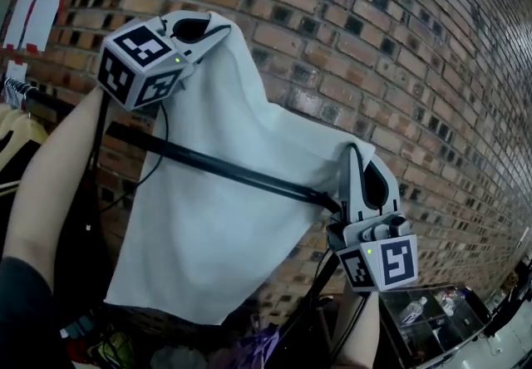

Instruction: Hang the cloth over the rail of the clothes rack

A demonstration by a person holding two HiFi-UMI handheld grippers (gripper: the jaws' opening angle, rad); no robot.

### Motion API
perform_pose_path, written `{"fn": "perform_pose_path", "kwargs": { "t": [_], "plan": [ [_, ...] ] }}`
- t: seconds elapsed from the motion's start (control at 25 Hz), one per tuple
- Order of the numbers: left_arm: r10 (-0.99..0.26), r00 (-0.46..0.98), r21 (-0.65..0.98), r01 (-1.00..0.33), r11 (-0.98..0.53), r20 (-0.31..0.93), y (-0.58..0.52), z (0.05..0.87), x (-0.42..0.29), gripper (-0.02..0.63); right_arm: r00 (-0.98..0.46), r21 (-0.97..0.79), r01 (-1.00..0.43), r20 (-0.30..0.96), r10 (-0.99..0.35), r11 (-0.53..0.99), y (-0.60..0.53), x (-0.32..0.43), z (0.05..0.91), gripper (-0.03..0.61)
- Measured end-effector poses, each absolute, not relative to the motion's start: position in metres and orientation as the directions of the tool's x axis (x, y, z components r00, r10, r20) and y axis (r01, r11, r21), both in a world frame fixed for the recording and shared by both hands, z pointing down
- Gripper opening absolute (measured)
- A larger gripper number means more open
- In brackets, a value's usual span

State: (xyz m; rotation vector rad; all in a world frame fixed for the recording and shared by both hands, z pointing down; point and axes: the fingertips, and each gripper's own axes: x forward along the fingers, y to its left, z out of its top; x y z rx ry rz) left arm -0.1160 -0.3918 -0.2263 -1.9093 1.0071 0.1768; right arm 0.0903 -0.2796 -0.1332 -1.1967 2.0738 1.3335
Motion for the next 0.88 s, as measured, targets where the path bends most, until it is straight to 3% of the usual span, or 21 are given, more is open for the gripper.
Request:
{"fn": "perform_pose_path", "kwargs": {
  "t": [0.36,0.68,0.88],
  "plan": [
    [-0.533,0.695,-0.644,-0.694,-0.322,-0.483,-0.339,-0.199,-0.189,0.034,-0.561,0.455,-0.826,-0.725,-0.400,0.334,-0.258,0.076,-0.130,0.026],
    [-0.546,0.590,-0.560,-0.791,-0.246,-0.595,-0.259,-0.128,-0.237,0.034,-0.596,0.469,-0.785,-0.751,-0.285,0.405,-0.214,0.077,-0.098,0.026],
    [-0.597,0.504,-0.503,-0.844,-0.186,-0.624,-0.230,-0.058,-0.257,0.034,-0.604,0.477,-0.781,-0.740,-0.295,0.403,-0.197,0.065,-0.061,0.026]
  ]
}}
